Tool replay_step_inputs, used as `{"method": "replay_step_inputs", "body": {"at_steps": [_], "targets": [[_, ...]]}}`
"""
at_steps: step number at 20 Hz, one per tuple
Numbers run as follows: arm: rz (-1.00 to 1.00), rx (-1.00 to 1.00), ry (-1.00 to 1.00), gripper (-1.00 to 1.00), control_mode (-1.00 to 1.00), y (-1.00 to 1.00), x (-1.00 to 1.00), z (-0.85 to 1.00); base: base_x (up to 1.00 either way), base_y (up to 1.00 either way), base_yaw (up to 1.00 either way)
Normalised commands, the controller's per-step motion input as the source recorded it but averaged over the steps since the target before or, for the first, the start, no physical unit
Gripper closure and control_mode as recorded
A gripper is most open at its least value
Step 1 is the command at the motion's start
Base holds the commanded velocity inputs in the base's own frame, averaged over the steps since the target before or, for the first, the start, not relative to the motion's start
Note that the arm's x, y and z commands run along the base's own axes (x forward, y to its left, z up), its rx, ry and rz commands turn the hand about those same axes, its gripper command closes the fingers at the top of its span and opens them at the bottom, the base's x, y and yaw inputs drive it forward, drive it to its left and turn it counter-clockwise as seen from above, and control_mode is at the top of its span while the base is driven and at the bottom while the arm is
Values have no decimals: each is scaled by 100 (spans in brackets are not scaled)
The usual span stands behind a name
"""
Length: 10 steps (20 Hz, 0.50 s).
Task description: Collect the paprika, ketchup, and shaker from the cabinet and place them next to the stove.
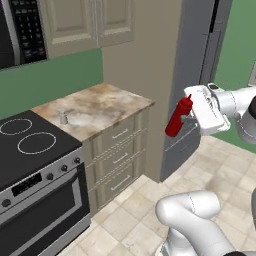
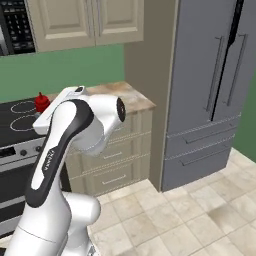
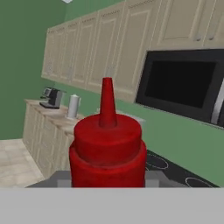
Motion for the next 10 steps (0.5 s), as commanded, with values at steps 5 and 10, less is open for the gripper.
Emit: {"method": "replay_step_inputs", "body": {"at_steps": [5,10], "targets": [[0,0,0,100,100,0,0,0,58,0,28],[0,0,0,100,100,0,0,0,62,-2,28]]}}
